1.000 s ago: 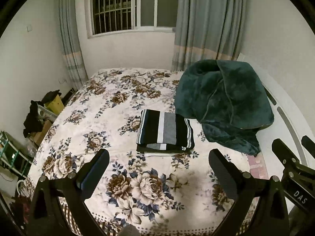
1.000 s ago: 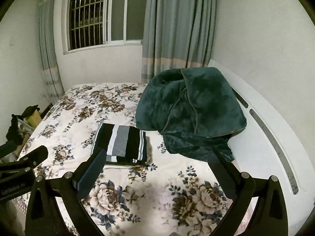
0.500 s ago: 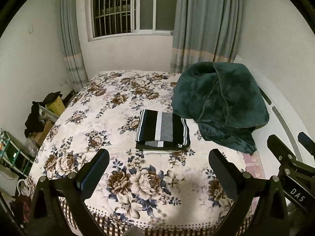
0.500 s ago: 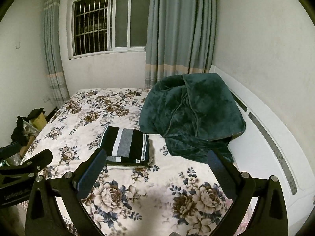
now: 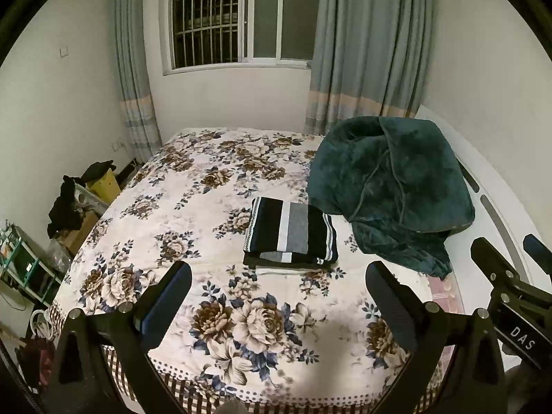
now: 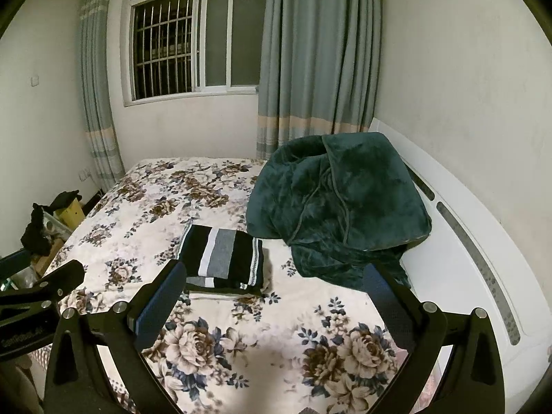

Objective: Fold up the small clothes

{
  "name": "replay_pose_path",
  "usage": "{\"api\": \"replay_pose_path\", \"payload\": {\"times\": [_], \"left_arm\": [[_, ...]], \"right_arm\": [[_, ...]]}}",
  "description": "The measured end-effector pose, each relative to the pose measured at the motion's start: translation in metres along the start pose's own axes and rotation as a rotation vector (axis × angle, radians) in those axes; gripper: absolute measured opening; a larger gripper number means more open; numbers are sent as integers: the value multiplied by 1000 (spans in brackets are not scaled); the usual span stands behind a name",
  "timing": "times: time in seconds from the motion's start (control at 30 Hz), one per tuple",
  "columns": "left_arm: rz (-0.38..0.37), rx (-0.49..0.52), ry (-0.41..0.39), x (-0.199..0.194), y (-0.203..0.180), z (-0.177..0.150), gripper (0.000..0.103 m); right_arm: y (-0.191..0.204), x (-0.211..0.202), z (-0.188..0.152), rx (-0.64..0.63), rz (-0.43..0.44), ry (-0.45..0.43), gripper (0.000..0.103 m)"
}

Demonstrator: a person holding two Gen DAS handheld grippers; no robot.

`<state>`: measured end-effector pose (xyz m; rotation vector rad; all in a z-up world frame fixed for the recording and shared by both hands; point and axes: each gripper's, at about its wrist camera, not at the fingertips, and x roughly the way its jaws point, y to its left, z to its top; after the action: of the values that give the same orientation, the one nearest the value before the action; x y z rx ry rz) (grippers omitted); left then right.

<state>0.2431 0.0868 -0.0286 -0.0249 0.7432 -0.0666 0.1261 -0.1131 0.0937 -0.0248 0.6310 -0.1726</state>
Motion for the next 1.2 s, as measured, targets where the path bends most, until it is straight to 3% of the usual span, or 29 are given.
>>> {"api": "replay_pose_path", "payload": {"times": [1.2], "left_arm": [[32, -18, -20, -13, 0, 0, 103]], "right_arm": [[19, -11, 17, 4, 32, -19, 103]]}}
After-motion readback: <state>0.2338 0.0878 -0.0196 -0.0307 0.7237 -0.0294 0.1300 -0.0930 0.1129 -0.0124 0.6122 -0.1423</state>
